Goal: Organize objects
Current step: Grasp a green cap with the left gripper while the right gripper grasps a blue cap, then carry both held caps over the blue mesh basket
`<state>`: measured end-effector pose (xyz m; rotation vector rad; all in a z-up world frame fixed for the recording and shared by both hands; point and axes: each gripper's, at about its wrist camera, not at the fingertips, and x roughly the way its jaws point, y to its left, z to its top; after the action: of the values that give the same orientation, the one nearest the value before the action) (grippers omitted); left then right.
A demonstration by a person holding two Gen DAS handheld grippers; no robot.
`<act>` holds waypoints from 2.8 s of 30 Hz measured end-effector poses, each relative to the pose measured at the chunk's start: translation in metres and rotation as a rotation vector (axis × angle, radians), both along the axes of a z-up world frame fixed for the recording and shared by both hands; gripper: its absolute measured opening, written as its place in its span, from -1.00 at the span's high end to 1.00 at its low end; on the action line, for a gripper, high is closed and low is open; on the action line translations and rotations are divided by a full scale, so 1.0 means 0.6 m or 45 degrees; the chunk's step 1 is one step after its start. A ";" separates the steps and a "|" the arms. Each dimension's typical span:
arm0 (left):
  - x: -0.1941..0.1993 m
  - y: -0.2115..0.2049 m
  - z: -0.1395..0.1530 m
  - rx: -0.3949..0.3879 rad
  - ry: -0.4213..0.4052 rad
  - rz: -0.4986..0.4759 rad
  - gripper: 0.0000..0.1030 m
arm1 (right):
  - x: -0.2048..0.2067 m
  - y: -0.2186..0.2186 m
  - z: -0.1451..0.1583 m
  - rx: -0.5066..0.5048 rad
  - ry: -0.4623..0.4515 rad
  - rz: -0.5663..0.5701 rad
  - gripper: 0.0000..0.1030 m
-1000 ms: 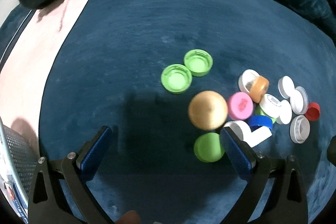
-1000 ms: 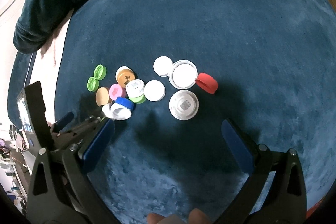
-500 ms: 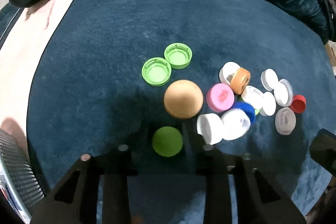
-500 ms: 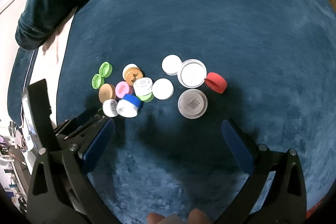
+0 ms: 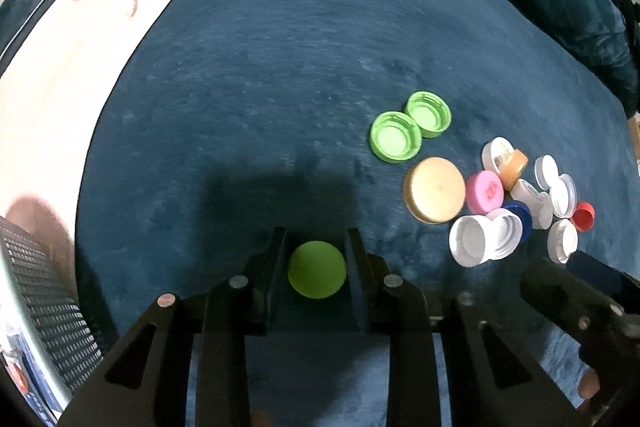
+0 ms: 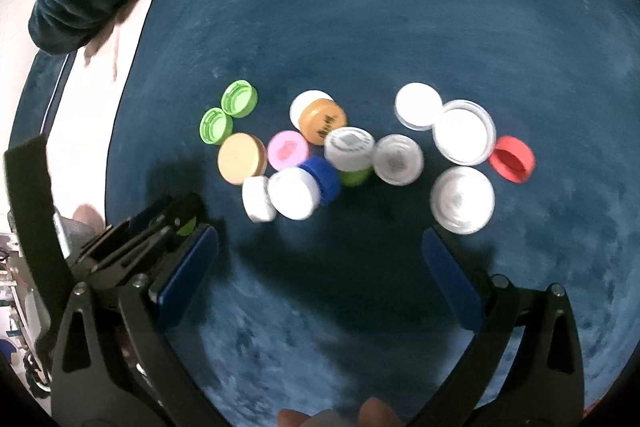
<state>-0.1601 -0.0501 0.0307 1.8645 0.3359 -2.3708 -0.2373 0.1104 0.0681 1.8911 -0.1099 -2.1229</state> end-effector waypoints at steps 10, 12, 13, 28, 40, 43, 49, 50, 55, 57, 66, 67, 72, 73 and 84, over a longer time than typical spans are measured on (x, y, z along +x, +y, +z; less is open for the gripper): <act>0.011 -0.049 -0.006 0.050 -0.004 0.037 0.43 | -0.010 -0.025 -0.015 -0.072 -0.007 -0.071 -0.95; 0.010 -0.051 -0.007 0.055 -0.003 0.034 0.43 | -0.017 -0.010 -0.022 -0.037 0.007 -0.159 -0.92; 0.012 -0.053 -0.007 0.056 -0.002 0.032 0.43 | -0.022 -0.006 -0.027 -0.029 0.006 -0.190 -0.84; 0.024 -0.082 0.007 0.042 0.002 0.016 0.43 | -0.015 0.011 -0.025 -0.034 0.026 -0.259 0.39; 0.044 -0.088 0.052 0.023 0.056 0.004 0.43 | 0.016 0.036 0.018 -0.138 0.047 -0.202 0.39; 0.052 -0.085 0.074 0.029 0.088 0.001 0.43 | 0.023 0.023 0.031 -0.164 0.060 -0.176 0.39; 0.051 -0.068 0.106 0.044 0.141 0.005 0.43 | 0.044 0.005 0.056 -0.212 0.078 -0.136 0.39; 0.055 -0.070 0.113 0.044 0.152 0.008 0.43 | 0.047 0.000 0.059 -0.216 0.081 -0.131 0.39; 0.092 -0.083 0.157 0.063 0.214 0.052 0.43 | 0.074 -0.016 0.081 -0.254 0.093 -0.109 0.39; 0.110 -0.094 0.181 0.070 0.248 0.072 0.43 | 0.085 -0.028 0.088 -0.271 0.094 -0.094 0.39; 0.215 -0.187 0.235 -0.009 0.325 0.214 0.43 | 0.153 -0.134 0.112 -0.335 0.100 0.072 0.39; 0.228 -0.203 0.238 -0.014 0.328 0.240 0.43 | 0.163 -0.151 0.112 -0.338 0.099 0.100 0.39; 0.296 -0.295 0.250 0.003 0.369 0.408 0.43 | 0.209 -0.231 0.116 -0.347 0.103 0.239 0.39; 0.309 -0.312 0.251 0.007 0.376 0.441 0.43 | 0.217 -0.242 0.117 -0.348 0.104 0.260 0.39; 0.391 -0.435 0.238 0.024 0.369 0.657 0.43 | 0.298 -0.373 0.111 -0.367 0.091 0.499 0.39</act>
<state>0.0745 -0.3110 0.1736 1.2336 0.7615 -2.2558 -0.0585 -0.1134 0.1345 1.5260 -0.0241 -1.7987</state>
